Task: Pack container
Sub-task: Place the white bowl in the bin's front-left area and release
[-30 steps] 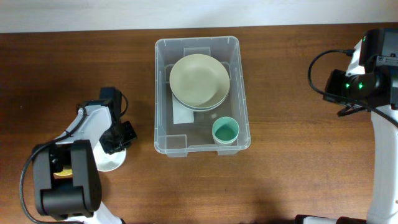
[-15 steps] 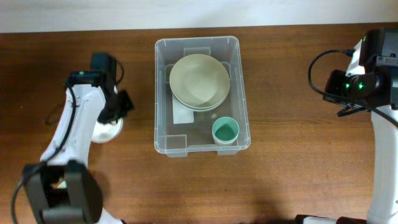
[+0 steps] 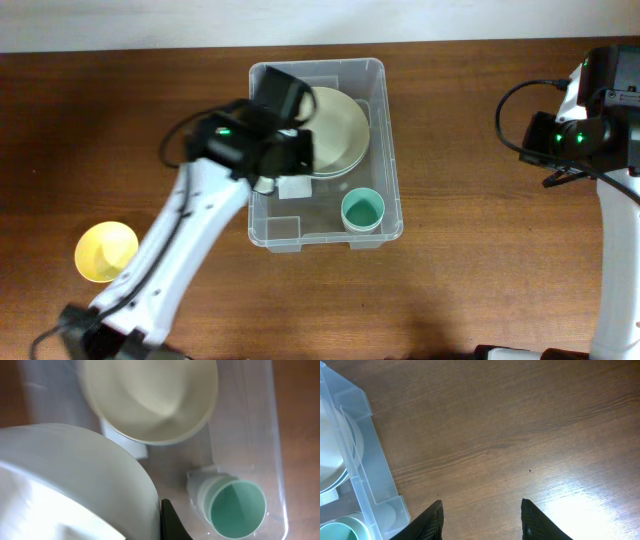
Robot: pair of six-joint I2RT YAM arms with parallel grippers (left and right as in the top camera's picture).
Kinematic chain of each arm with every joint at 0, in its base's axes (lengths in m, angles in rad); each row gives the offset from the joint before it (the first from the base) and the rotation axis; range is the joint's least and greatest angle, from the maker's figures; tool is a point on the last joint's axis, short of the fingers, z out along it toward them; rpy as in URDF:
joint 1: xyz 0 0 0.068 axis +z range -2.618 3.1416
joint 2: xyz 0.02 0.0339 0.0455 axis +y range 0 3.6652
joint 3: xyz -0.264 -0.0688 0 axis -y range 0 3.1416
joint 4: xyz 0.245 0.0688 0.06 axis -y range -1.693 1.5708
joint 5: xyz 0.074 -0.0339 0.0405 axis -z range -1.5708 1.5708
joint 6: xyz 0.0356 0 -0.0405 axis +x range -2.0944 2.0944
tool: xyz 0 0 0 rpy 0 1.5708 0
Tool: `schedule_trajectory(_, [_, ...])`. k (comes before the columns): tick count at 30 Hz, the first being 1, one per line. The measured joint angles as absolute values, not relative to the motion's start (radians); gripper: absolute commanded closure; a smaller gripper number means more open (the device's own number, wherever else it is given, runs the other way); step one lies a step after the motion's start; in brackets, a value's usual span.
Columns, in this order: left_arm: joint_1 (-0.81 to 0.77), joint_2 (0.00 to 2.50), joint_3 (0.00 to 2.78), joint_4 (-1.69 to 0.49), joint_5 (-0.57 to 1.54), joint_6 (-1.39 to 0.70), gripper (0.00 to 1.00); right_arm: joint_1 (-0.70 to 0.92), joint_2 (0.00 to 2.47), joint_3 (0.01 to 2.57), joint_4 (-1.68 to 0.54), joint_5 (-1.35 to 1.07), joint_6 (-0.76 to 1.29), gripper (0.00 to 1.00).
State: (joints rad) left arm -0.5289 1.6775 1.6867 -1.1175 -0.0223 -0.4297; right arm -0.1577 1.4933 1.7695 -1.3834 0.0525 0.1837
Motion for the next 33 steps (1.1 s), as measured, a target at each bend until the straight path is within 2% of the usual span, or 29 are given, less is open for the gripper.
schedule_trajectory(5, [-0.625, 1.836, 1.686, -1.127, -0.017, -0.431, 0.99, -0.158, 1.493, 1.769, -1.383, 0.052, 0.184, 0.55])
schedule_trajectory(13, [-0.63, 2.025, 1.685, -1.21, 0.005, -0.443, 0.98, -0.158, 1.493, 1.769, -1.383, 0.052, 0.184, 0.55])
schedule_trajectory(14, [-0.63, 2.039, 1.685, -1.217, 0.006, -0.446, 0.85, -0.158, 1.493, 1.769, -1.383, 0.052, 0.184, 0.55])
schedule_trajectory(15, [-0.63, 2.057, 1.684, -1.227, 0.012, -0.447, 0.66, -0.158, 1.493, 1.769, -1.383, 0.052, 0.184, 0.54])
schedule_trajectory(16, [-0.63, 2.067, 1.684, -1.23, 0.016, -0.451, 0.57, -0.158, 1.493, 1.769, -1.383, 0.052, 0.184, 0.55])
schedule_trajectory(22, [-0.628, 2.071, 1.684, -1.24, 0.027, -0.458, 0.56, -0.158, 1.493, 1.769, -1.383, 0.052, 0.184, 0.55])
schedule_trajectory(27, [-0.604, 2.067, 1.757, -1.356, -0.006, -0.458, 0.55, -0.158, 1.493, 1.769, -1.383, 0.052, 0.184, 0.55])
schedule_trajectory(29, [-0.576, 2.038, 1.832, -1.394, -0.044, -0.457, 0.51, -0.158, 1.493, 1.769, -1.383, 0.052, 0.184, 0.55])
schedule_trajectory(31, [-0.538, 1.986, 1.892, -1.421, -0.083, -0.456, 0.38, -0.158, 1.493, 1.769, -1.382, 0.052, 0.184, 0.55])
schedule_trajectory(33, [-0.485, 1.897, 1.944, -1.429, -0.126, -0.458, 0.34, -0.158, 1.493, 1.769, -1.383, 0.052, 0.184, 0.55])
